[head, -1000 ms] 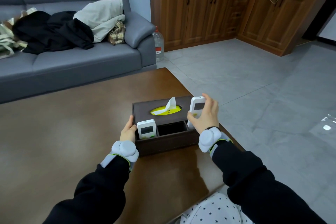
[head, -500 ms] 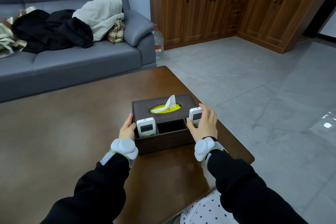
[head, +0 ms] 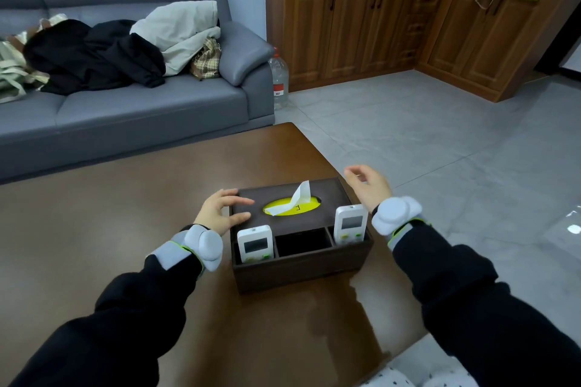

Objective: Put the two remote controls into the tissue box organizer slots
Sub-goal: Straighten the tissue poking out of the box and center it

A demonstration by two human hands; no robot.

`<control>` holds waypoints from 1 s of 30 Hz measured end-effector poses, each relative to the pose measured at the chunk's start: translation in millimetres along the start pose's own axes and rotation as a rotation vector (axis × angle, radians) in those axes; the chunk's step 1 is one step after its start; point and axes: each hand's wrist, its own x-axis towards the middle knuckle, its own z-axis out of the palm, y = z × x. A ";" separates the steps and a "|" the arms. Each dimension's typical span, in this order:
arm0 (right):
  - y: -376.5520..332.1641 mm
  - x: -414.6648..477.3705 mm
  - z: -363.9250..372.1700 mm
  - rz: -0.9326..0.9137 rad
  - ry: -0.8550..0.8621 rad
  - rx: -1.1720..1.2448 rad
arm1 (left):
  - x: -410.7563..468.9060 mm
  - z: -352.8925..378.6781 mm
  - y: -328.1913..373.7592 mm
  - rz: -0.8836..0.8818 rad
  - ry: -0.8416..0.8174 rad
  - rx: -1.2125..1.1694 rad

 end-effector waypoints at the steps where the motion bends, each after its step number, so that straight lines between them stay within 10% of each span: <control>1: -3.7 9.6 0.3 0.018 -0.104 0.009 | 6.2 -1.1 1.3 0.024 -0.042 0.048; 11: -10.3 47.9 34.5 -0.042 -0.524 -0.212 | 31.5 14.7 17.7 0.048 -0.199 0.264; 30: -2.6 58.9 35.7 -0.059 -0.521 -0.298 | 43.1 23.9 22.5 -0.163 0.017 -0.268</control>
